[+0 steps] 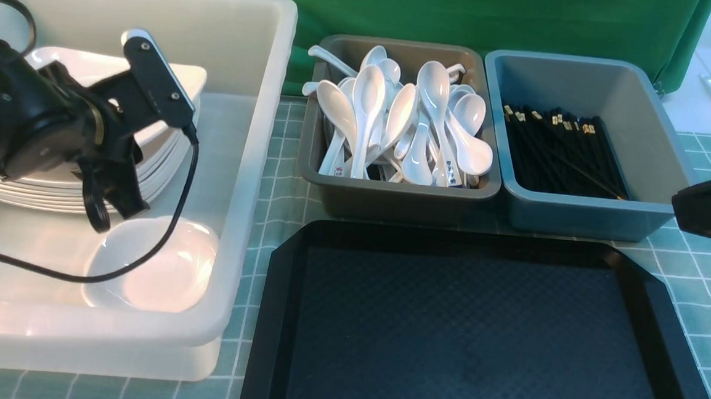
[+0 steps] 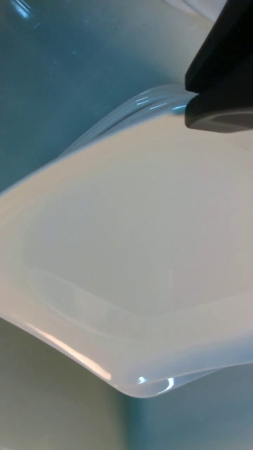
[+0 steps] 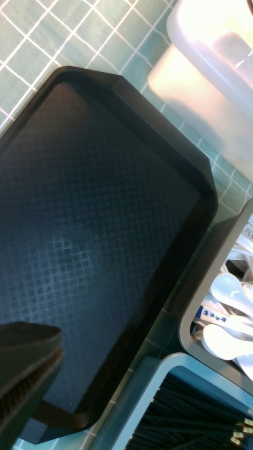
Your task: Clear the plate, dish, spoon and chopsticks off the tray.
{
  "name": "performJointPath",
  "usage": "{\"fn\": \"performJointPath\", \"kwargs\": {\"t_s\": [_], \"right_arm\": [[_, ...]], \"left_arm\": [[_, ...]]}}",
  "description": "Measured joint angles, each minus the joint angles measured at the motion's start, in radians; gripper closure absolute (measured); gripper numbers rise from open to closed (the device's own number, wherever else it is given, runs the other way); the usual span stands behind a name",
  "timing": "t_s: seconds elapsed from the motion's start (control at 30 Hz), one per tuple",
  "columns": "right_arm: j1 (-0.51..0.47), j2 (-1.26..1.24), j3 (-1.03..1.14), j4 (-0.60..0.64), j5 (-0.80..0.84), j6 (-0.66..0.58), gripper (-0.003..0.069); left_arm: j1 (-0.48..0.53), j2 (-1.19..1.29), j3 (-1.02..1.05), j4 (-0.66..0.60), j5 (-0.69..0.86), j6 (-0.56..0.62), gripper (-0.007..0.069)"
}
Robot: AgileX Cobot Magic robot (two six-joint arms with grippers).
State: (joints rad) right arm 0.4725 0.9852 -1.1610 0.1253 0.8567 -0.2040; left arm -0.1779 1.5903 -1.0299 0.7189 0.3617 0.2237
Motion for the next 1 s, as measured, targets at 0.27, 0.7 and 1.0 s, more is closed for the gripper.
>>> {"fn": "performJointPath", "kwargs": {"t_s": [0.27,0.7,1.0], "right_arm": [[0.000,0.000,0.000,0.001,0.000,-0.001,0.0639],[0.000,0.000,0.000,-0.002,0.027,-0.004,0.0639],[0.000,0.000,0.000,-0.018,0.104,0.029,0.0639]], "left_arm": [[0.000,-0.003,-0.001,-0.056,-0.011,-0.012,0.0368],[-0.142,-0.385,0.000,-0.491,-0.008,-0.022,0.0328],[-0.299,-0.902,0.308,-0.779,-0.143,0.009,0.0616]]}}
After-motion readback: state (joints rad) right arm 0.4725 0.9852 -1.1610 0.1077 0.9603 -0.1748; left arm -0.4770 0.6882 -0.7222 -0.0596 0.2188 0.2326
